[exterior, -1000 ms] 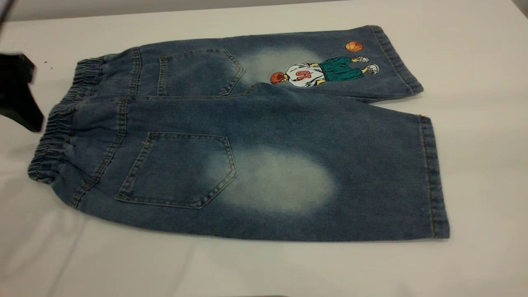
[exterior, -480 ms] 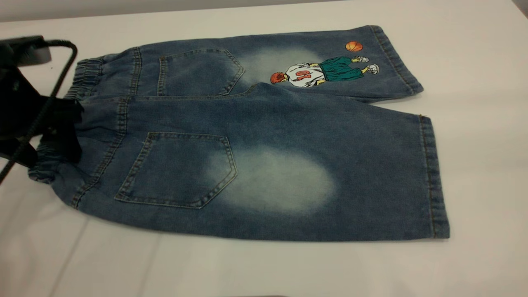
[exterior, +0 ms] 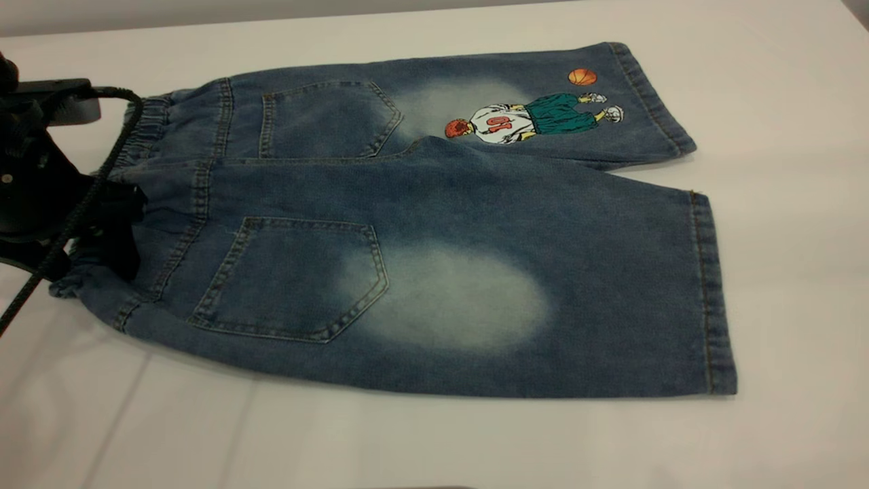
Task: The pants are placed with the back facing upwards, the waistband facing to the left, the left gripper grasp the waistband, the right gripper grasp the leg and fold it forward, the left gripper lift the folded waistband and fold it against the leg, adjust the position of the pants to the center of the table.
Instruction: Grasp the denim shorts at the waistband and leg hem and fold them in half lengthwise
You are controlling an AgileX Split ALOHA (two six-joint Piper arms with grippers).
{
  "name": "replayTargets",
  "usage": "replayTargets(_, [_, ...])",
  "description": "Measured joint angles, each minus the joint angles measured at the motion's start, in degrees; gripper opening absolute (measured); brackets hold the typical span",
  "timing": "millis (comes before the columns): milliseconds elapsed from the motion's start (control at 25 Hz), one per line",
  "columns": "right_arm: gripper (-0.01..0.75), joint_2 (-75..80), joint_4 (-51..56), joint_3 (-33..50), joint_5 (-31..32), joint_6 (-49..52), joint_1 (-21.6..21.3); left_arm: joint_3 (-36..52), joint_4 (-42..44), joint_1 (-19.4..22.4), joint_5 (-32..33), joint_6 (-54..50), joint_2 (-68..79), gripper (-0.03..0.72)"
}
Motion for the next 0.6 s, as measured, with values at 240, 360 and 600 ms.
replayTargets(240, [0.564, 0.00, 0.00, 0.00, -1.18, -0.75, 0.00, -0.68, 0.51, 0.07, -0.68, -0.05, 0.44, 0.131])
replayTargets(360, [0.564, 0.79, 0.00, -1.06, -1.02, -3.11, 0.00, -2.10, 0.51, 0.07, 1.36, -0.05, 0.44, 0.092])
replayTargets(600, [0.564, 9.80, 0.00, -5.48, 0.00, -7.53, 0.00, -7.70, 0.03, 0.07, 10.60, -0.05, 0.49, 0.090])
